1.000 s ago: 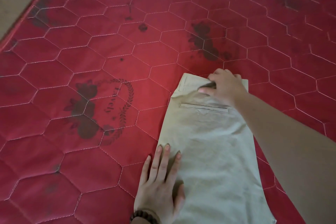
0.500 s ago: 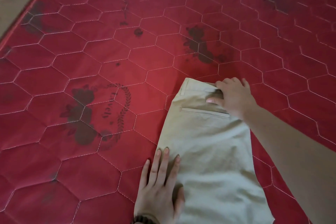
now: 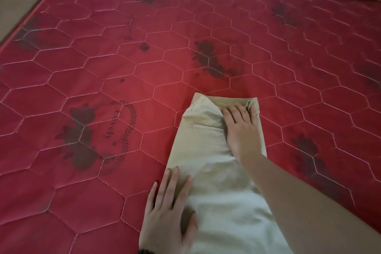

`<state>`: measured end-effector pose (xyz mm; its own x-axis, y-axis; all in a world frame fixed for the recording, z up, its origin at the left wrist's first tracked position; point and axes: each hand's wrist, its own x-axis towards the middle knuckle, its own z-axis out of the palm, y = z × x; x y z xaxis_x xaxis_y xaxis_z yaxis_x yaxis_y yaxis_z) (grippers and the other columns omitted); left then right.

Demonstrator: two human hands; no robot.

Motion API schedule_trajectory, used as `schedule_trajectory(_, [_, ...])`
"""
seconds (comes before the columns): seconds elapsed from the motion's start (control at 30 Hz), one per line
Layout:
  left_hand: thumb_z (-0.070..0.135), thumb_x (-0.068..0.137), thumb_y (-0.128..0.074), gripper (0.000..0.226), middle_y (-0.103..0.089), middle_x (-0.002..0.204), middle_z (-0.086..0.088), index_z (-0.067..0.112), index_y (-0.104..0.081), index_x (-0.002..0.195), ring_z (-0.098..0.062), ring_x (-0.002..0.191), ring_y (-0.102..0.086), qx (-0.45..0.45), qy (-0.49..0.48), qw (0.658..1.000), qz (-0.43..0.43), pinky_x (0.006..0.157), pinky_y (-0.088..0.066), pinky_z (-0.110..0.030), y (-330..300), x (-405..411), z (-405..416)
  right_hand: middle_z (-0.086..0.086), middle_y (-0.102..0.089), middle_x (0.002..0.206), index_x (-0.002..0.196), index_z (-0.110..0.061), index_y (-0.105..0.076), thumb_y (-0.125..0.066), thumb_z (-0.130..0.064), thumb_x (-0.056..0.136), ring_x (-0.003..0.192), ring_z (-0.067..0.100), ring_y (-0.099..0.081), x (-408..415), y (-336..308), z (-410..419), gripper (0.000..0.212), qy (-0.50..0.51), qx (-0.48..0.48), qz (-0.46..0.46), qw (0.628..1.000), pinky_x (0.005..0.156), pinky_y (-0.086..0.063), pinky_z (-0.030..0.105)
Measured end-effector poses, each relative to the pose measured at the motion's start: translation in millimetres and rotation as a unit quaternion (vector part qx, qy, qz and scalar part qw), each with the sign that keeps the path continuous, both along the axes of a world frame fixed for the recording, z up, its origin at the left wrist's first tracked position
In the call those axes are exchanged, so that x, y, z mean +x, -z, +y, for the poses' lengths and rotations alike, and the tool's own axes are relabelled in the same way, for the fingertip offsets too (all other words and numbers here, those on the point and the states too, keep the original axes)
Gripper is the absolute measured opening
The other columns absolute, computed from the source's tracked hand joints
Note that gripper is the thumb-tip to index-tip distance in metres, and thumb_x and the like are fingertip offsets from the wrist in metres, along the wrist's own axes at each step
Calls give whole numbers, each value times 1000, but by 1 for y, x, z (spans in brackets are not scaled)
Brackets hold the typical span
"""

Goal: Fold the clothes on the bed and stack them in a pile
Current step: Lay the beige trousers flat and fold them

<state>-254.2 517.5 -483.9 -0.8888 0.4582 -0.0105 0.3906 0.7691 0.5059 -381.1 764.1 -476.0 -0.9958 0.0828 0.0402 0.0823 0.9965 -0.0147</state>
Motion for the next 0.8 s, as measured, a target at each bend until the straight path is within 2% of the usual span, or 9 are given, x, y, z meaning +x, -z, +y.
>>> schedule_trajectory(0.1, [30, 81, -64, 73, -23, 157, 6, 25, -34, 148, -12, 141, -29, 190, -171, 965, -58, 112, -31, -37, -10, -35, 6, 5, -50, 141, 142, -15, -45, -36, -16, 94, 140, 27, -33, -2, 4, 3, 48, -1, -12, 29, 1000, 120, -1, 47])
schedule_trajectory(0.17, [20, 87, -66, 63, -41, 143, 10, 25, -39, 143, -6, 127, -43, 252, -249, 925, -135, 107, -38, -30, -17, -84, 25, 3, -51, 138, 141, -16, -45, -30, -19, 93, 137, 26, -35, -3, 4, 7, 51, -11, -17, 30, 999, 121, -2, 47])
schedule_trajectory(0.3, [28, 93, -59, 21, -60, 110, 20, 30, -61, 113, 6, 93, -58, 275, -182, 917, -226, 67, -40, 0, -24, -171, 71, 1, -53, 123, 136, -22, -48, -45, -18, 97, 128, 27, -39, -19, -7, 21, 39, -36, -42, 0, 998, 119, -4, 53])
schedule_trajectory(0.37, [30, 90, -63, 21, -60, 102, 19, 31, -57, 109, 11, 76, -59, 315, -205, 893, -249, 58, -43, -4, -16, -186, 74, -2, -54, 117, 131, -27, -51, -56, -23, 95, 125, 25, -40, -35, -20, 28, 37, -22, -101, -52, 993, 118, -6, 55])
schedule_trajectory(0.43, [34, 86, -69, 31, -64, 103, 15, 28, -52, 112, 4, 82, -63, 378, -267, 842, -277, 67, -49, -16, -13, -187, 68, -5, -56, 106, 118, -27, -57, -65, -24, 89, 120, 23, -44, -51, -33, 34, 30, -1, -179, -108, 978, 118, -6, 56])
schedule_trajectory(0.47, [35, 86, -70, 31, -66, 103, 12, 27, -54, 111, -2, 85, -64, 383, -277, 836, -277, 70, -51, -21, -11, -188, 66, -6, -60, 101, 110, -25, -60, -68, -23, 87, 117, 21, -47, -57, -37, 36, 25, 9, -215, -126, 968, 118, -5, 56])
schedule_trajectory(0.6, [25, 88, -67, 6, -70, 91, 8, 25, -66, 94, -9, 80, -67, 294, -164, 906, -255, 67, -53, -25, -11, -184, 66, -5, -66, 103, 99, -17, -61, -76, -32, 81, 111, 19, -54, -71, -41, 42, 28, 36, -211, -178, 961, 117, -4, 56])
schedule_trajectory(0.7, [23, 89, -66, 11, -68, 105, 1, 17, -70, 97, -19, 95, -66, 272, -152, 911, -271, 85, -55, -37, -19, -184, 66, -6, -63, 92, 80, -20, -56, -74, -40, 81, 103, 18, -53, -73, -43, 43, 27, 30, -168, -192, 966, 116, -6, 60])
schedule_trajectory(0.8, [26, 89, -67, 19, -63, 112, 3, 10, -72, 97, -17, 102, -62, 260, -139, 912, -285, 94, -50, -39, -27, -187, 65, -10, -54, 73, 65, -22, -43, -72, -37, 84, 81, 12, -50, -72, -47, 49, 38, 19, -200, -202, 959, 113, -17, 57])
